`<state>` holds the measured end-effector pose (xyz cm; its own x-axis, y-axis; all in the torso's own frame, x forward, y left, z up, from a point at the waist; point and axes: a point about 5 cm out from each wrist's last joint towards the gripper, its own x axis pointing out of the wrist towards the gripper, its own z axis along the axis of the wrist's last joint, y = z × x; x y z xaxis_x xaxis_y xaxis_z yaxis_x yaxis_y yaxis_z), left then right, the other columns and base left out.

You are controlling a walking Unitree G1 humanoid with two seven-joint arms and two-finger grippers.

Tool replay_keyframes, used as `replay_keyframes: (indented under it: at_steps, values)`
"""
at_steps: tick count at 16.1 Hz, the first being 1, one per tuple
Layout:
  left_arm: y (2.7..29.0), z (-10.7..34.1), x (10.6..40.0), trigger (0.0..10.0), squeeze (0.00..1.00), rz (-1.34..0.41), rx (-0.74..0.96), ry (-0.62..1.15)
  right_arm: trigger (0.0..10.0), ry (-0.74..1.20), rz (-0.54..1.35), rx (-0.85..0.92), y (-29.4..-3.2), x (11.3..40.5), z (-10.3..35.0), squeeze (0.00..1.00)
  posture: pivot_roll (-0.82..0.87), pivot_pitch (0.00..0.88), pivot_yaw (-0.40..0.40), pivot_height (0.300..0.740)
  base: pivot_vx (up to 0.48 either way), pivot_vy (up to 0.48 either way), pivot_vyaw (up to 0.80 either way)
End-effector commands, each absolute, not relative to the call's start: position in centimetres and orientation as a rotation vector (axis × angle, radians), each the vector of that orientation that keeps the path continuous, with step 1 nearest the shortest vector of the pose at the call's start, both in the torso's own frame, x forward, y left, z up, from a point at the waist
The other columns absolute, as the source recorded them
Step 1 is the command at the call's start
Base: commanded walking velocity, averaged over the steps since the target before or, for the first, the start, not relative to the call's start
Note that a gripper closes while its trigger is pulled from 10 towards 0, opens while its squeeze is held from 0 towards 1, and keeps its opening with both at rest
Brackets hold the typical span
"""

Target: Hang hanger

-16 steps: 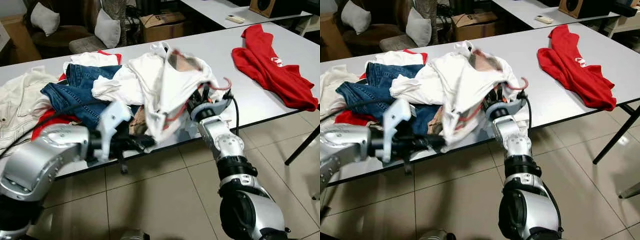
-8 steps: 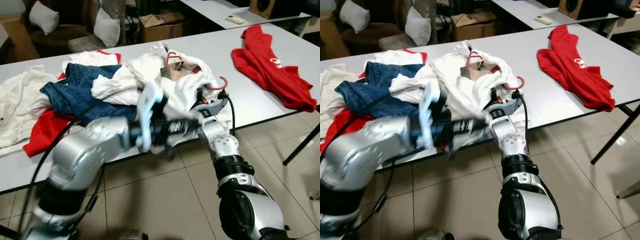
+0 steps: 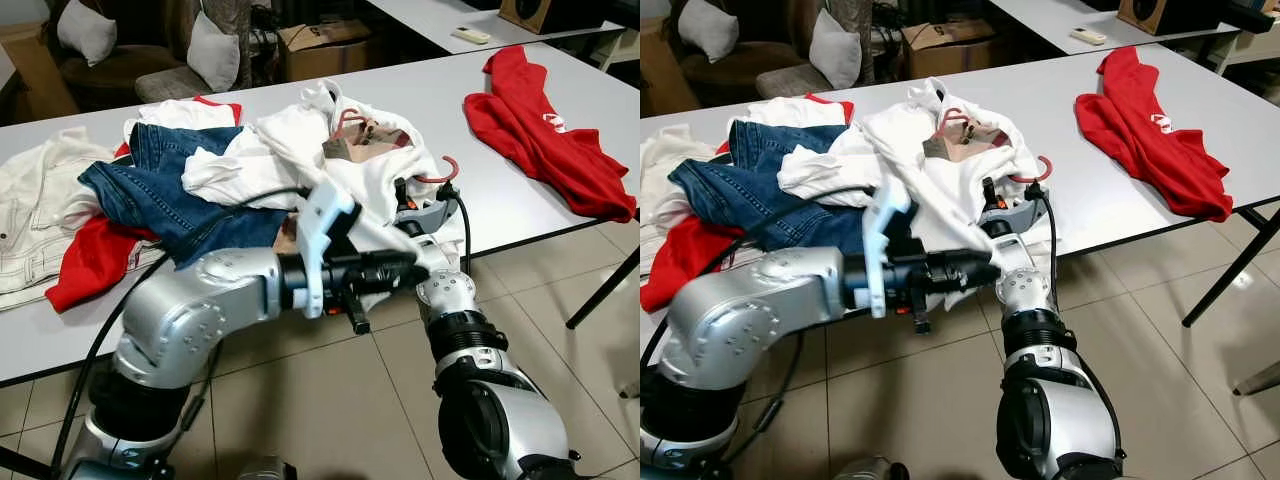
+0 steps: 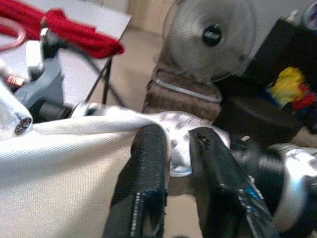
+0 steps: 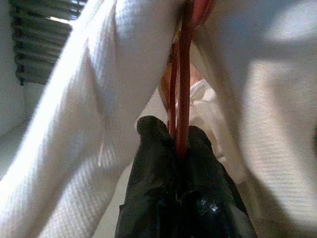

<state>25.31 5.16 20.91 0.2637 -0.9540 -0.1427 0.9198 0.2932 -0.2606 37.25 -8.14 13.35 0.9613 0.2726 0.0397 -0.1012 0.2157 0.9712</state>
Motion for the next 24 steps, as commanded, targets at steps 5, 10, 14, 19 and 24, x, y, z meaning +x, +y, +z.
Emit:
replay_keyframes:
  at_steps: [5,10,14,19,24]
  values:
    - [4.8,21.6,25.8,10.0,1.00,-1.258,-0.138,0.282,10.0,0.136,0.339,1.332,-5.2,37.8,16.2,0.00,0.06,0.000,0.065,0.740,0.000,0.000,0.00]
    - [5.6,19.4,26.6,10.0,1.00,-1.177,0.246,0.366,10.0,0.123,0.324,1.328,-6.0,38.3,16.5,0.00,0.05,0.000,0.067,0.740,0.000,0.000,0.00]
    - [8.0,19.9,28.2,10.0,1.00,-1.083,0.373,0.320,10.0,0.118,0.315,1.311,-6.5,38.4,16.5,0.00,0.04,0.000,0.066,0.740,0.000,0.000,0.00]
    - [12.0,21.8,28.4,10.0,1.00,-1.106,0.238,0.236,10.0,0.089,0.296,1.290,-8.4,38.5,16.6,0.00,-0.01,0.000,0.081,0.740,0.000,0.000,0.00]
    - [16.8,21.8,30.3,10.0,1.00,-0.780,0.106,0.170,10.0,0.031,0.386,1.113,-10.3,37.6,17.1,0.00,-0.02,0.000,0.085,0.740,0.000,0.000,0.00]
